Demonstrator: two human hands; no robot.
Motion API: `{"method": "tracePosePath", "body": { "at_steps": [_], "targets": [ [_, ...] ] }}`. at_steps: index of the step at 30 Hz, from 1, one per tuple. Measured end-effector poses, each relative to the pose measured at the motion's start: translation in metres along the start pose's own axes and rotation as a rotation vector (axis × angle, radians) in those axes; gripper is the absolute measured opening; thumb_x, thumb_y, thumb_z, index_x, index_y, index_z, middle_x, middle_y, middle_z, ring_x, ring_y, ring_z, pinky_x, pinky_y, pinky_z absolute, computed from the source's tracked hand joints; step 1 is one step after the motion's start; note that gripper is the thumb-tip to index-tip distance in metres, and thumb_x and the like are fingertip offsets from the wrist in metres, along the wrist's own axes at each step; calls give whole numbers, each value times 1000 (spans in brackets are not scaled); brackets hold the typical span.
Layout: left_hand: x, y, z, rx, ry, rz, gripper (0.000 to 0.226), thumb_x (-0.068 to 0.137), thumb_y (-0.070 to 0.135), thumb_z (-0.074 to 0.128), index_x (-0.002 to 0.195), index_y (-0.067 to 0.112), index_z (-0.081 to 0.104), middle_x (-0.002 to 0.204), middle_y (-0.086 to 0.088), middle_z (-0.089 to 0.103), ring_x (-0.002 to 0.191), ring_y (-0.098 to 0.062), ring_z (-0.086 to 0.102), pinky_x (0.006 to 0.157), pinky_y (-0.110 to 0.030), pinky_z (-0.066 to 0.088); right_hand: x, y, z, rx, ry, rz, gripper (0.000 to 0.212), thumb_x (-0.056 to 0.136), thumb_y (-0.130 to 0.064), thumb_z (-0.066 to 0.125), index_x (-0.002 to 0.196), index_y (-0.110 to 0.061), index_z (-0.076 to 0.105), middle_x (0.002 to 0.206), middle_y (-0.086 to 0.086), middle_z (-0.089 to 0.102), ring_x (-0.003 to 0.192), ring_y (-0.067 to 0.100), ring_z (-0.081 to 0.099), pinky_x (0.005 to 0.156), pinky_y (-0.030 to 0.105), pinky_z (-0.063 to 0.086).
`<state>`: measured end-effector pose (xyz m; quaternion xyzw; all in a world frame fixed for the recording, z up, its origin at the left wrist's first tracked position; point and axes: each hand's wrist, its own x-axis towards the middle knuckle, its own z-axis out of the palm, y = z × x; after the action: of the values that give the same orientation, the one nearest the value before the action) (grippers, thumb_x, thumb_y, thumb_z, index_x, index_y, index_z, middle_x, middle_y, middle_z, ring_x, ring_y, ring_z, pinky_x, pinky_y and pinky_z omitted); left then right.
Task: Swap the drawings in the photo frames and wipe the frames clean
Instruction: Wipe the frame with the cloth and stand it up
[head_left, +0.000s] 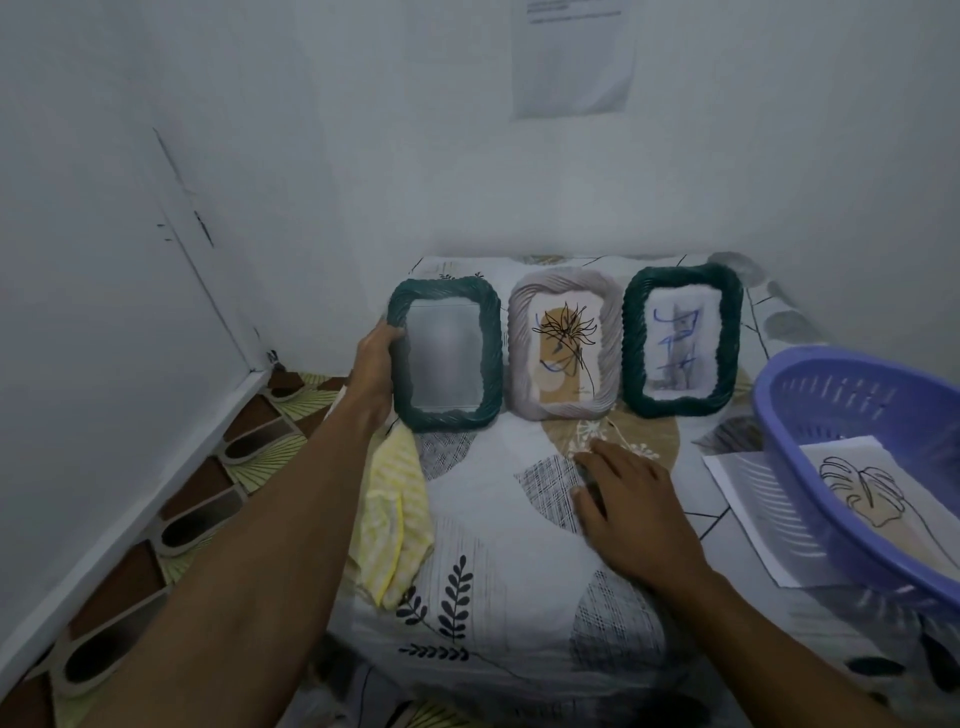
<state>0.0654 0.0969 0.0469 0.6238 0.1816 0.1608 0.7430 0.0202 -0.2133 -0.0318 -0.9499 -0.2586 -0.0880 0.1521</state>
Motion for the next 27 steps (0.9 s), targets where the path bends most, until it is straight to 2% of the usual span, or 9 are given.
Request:
{"method": "tracePosePath", "body": {
  "at_steps": [4,10,15,19,22,24,26,27],
  "targets": [
    [9,5,0,11,-11,11,29,77,32,53,99,17,64,98,-15,67,87,-27,65,80,-42,50,0,1,2,5,6,4,46,93,-41,40,134,-22,49,146,1,45,132,17,40,111,40,26],
    [15,1,3,59,-28,10,43,65,37,57,101,14,58,101,-18,63,88,-27,63,77,-41,50,1,2,2,14,-5,10,48,94,-43,38,137,-24,47,147,-1,42,134,15,38,112,38,23],
    [13,-3,2,53,-27,20,29,81,27,48,104,13,59,98,-14,64,82,-22,63,68,-31,52,1,-1,1,-3,-29,18,51,93,-46,31,139,-25,43,150,-3,37,136,14,33,115,40,18],
    [15,-4,3,54,-37,33,28,82,25,48,104,12,59,97,-14,64,81,-21,64,67,-29,52,1,-2,-1,-7,-51,38,53,93,-47,27,141,-26,40,152,-3,34,139,13,29,117,43,15],
    [13,-3,3,79,-39,23,29,78,30,50,100,13,58,97,-15,64,84,-24,63,71,-33,50,0,-2,0,-7,-49,39,53,93,-47,28,140,-26,40,151,-3,34,138,13,29,117,43,15],
    [10,-1,5,102,-27,32,19,83,30,49,93,14,54,91,-10,63,84,-23,62,70,-32,49,0,-2,0,-3,-42,37,52,93,-46,30,140,-26,41,151,-2,36,138,14,31,117,44,16],
    [8,-1,6,135,16,62,14,93,26,47,99,15,50,92,-4,59,86,-20,58,65,-30,45,-1,-2,0,-1,-44,38,52,93,-47,30,140,-26,42,151,-2,36,138,14,31,117,44,16],
    [8,-2,5,157,35,88,19,94,28,47,108,15,47,97,-3,58,91,-20,57,66,-29,44,0,-2,-1,2,-43,39,52,93,-47,30,140,-26,42,151,-2,36,138,14,31,117,44,16]
  ]
}}
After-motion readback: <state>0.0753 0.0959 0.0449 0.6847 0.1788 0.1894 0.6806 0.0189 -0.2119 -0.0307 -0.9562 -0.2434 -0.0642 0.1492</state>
